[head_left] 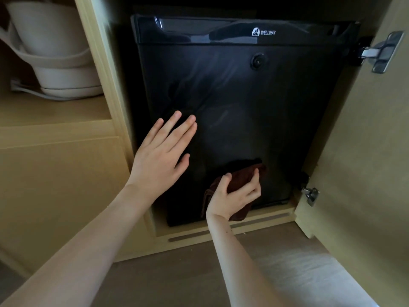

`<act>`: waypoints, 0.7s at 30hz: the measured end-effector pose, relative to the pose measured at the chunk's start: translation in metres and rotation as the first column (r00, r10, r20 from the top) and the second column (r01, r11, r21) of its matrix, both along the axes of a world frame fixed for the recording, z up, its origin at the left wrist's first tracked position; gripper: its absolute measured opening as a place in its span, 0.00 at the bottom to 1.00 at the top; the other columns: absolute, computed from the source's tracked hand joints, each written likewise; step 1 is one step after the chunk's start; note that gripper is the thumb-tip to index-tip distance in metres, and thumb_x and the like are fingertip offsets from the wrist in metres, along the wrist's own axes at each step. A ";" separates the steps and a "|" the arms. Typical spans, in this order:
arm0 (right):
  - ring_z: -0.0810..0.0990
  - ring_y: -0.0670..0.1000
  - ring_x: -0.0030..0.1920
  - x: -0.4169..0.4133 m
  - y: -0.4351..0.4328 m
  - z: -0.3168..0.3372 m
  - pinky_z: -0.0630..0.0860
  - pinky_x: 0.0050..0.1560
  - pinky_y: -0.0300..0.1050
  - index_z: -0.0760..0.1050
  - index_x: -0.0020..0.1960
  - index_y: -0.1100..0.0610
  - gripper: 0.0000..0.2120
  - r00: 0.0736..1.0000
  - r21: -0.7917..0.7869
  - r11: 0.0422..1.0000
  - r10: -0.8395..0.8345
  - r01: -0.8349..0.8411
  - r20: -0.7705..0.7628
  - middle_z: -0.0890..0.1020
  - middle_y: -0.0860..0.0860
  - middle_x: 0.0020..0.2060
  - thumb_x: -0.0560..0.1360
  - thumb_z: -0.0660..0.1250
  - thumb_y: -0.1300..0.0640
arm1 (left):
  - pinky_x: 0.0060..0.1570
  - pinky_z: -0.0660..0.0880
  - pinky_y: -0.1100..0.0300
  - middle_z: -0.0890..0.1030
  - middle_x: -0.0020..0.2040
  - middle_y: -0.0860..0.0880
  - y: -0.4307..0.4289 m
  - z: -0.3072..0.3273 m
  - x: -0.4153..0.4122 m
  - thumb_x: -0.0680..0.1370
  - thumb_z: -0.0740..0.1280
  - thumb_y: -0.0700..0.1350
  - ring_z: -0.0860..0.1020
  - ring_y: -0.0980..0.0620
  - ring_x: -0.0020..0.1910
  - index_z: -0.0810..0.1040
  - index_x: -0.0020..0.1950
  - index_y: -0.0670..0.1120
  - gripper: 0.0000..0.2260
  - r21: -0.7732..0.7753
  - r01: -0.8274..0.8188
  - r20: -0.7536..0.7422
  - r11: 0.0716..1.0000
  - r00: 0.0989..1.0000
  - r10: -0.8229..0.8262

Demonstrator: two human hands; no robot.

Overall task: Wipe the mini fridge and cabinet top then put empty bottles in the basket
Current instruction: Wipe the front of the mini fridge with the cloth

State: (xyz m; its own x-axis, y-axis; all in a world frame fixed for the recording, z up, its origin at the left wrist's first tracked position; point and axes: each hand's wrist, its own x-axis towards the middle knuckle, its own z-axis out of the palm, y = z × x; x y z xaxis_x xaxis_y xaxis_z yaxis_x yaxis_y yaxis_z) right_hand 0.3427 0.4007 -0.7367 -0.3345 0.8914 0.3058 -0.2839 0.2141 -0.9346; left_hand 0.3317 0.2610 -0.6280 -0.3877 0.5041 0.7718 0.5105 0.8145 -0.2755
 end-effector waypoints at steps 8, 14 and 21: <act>0.73 0.47 0.66 0.002 -0.024 0.056 0.75 0.67 0.49 0.70 0.73 0.55 0.23 0.981 -0.287 0.958 -0.026 -0.031 -0.194 0.68 0.50 0.67 0.81 0.56 0.69 | 0.79 0.51 0.50 0.60 0.80 0.49 -0.005 0.004 0.002 0.80 0.66 0.46 0.54 0.48 0.80 0.60 0.79 0.45 0.30 -0.053 0.002 0.016 0.999 1.000 -0.001; 0.70 0.43 0.69 -0.005 -0.034 0.077 0.68 0.67 0.34 0.72 0.72 0.48 0.23 0.941 0.125 0.989 0.114 -0.077 -0.320 0.71 0.47 0.68 0.78 0.62 0.59 | 0.79 0.52 0.50 0.60 0.80 0.50 -0.015 -0.002 -0.003 0.81 0.65 0.46 0.54 0.49 0.80 0.59 0.80 0.46 0.29 -0.067 0.010 0.000 0.998 1.000 -0.010; 0.71 0.59 0.62 -0.022 -0.003 -0.002 0.71 0.66 0.54 0.68 0.72 0.59 0.27 0.992 0.382 0.920 -0.051 0.090 -0.112 0.72 0.62 0.64 0.74 0.65 0.56 | 0.79 0.52 0.50 0.59 0.80 0.50 -0.016 -0.010 -0.006 0.81 0.62 0.46 0.53 0.49 0.80 0.59 0.80 0.46 0.28 -0.049 -0.018 -0.037 0.999 0.999 0.016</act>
